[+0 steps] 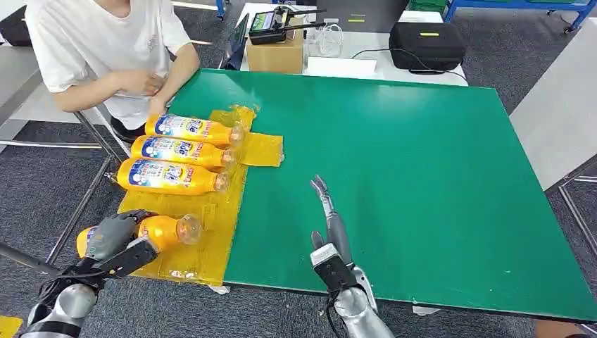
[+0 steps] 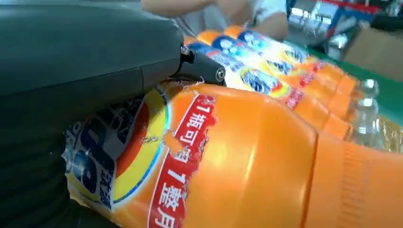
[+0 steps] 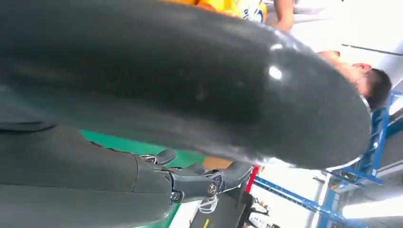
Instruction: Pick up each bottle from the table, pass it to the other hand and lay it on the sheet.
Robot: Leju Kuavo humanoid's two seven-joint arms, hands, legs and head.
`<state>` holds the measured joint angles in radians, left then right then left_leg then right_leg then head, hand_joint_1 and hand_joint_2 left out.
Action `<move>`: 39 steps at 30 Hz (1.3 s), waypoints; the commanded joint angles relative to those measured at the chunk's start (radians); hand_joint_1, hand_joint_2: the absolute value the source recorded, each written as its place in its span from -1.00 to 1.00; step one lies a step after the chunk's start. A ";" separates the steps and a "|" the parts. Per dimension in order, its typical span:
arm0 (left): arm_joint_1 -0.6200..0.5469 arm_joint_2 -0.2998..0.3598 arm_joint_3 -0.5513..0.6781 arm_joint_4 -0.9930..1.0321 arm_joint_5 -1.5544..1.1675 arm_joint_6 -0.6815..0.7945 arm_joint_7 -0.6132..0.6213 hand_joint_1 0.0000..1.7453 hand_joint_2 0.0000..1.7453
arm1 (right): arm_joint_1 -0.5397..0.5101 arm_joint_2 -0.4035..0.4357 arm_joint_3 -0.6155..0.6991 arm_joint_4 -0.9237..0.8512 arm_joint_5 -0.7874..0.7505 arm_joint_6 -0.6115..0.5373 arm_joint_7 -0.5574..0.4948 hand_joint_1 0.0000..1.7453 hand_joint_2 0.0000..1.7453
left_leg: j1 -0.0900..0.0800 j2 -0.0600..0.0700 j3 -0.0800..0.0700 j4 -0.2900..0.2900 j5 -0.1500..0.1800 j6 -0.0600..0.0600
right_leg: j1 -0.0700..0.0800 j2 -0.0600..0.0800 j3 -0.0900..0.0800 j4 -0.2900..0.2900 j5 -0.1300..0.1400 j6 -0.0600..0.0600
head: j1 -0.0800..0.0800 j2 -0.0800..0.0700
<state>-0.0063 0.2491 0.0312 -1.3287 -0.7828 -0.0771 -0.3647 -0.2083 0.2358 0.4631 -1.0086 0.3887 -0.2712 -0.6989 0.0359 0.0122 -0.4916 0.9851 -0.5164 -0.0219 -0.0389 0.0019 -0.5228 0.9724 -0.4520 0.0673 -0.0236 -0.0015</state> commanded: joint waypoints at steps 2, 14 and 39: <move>-0.065 -0.081 -0.229 0.134 0.098 -0.050 -0.026 0.82 1.00 | -0.078 -0.010 0.047 0.098 -0.031 -0.003 0.001 -1.00 -1.00 | -0.002 -0.006 0.002 -0.003 0.002 0.003 | -0.002 -0.007 0.004 -0.003 0.000 -0.002 | 0.000 0.000; -0.168 -0.134 -0.405 0.253 0.174 -0.050 -0.114 -1.00 1.00 | -0.106 -0.004 0.089 0.120 -0.060 0.008 0.001 -1.00 -1.00 | -0.003 -0.012 0.002 -0.002 0.003 0.004 | -0.002 -0.011 0.007 -0.004 0.000 -0.004 | 0.000 0.000; -0.082 -0.210 -0.295 0.009 0.396 -0.031 -0.142 -1.00 1.00 | -0.081 -0.027 0.082 0.082 -0.080 -0.024 0.001 -1.00 -1.00 | -0.002 -0.004 -0.002 -0.001 0.001 0.002 | -0.001 -0.005 0.001 -0.002 0.000 -0.003 | 0.000 0.000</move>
<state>-0.0932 0.0786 -0.3136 -1.2852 -0.3914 -0.1019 -0.5142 -0.2658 0.2422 0.5356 -0.9499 0.3056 -0.2949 -0.7000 0.0338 0.0080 -0.4952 0.9857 -0.5147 -0.0215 -0.0404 -0.0032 -0.5237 0.9721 -0.4521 0.0674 -0.0233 -0.0015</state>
